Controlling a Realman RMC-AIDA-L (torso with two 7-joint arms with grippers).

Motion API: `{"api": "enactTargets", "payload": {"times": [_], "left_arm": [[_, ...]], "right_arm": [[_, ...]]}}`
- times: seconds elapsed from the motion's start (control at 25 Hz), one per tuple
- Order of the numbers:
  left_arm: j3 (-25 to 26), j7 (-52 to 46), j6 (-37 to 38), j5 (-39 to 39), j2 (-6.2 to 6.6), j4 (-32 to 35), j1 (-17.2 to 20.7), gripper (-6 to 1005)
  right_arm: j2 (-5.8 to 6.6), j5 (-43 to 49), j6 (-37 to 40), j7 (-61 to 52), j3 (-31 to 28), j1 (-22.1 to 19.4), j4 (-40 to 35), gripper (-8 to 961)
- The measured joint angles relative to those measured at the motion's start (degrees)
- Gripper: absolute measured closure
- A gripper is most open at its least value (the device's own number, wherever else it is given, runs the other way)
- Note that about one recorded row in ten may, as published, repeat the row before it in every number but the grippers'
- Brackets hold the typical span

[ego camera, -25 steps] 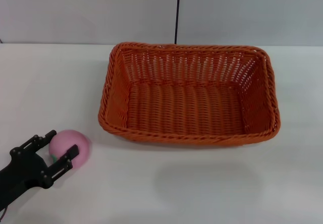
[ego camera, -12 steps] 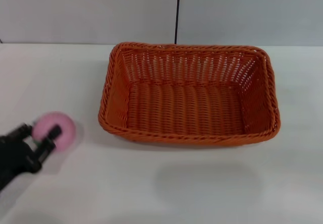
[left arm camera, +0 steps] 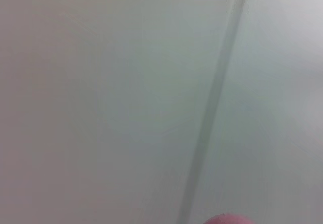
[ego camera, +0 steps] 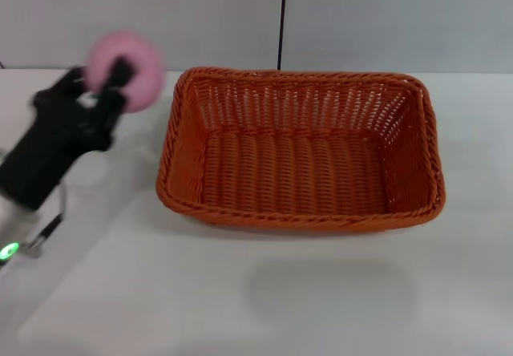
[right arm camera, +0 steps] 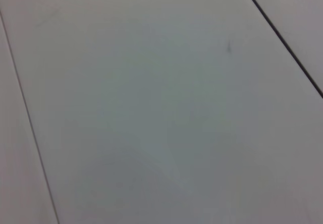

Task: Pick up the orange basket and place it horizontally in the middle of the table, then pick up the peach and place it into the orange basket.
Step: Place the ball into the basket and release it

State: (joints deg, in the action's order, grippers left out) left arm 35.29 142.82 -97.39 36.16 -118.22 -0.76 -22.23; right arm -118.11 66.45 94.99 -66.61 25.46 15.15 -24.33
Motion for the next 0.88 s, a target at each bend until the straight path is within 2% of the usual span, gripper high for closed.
{"api": "enactTargets", "payload": {"times": [0.16, 0.24, 0.4, 0.72, 0.88], "left_arm": [[-6.5, 0.5, 1.3, -0.1, -0.14, -1.5, -4.9, 713], [-7.9, 0.6, 2.5, -0.1, -0.28, -1.9, -6.2, 733], [-8.0, 0.7, 5.5, -0.1, -0.24, -3.8, -6.2, 669], [-7.1, 0.8, 4.3, 0.4, -0.02, -3.8, -5.1, 540], [-6.2, 1.3, 2.7, 0.5, 0.04, -3.5, -4.8, 351]], "right_arm": [[-0.01, 0.2, 0.2, 0.0, -0.1, -0.2, 0.6, 570], [-0.01, 0.2, 0.2, 0.0, 0.0, -0.6, 0.7, 570], [-0.01, 0.2, 0.2, 0.0, 0.0, -1.0, 1.2, 570], [-0.01, 0.1, 0.2, 0.0, -0.1, -0.7, 1.3, 570], [-0.01, 0.0, 0.4, 0.0, -0.1, -0.5, 1.3, 570]]}}
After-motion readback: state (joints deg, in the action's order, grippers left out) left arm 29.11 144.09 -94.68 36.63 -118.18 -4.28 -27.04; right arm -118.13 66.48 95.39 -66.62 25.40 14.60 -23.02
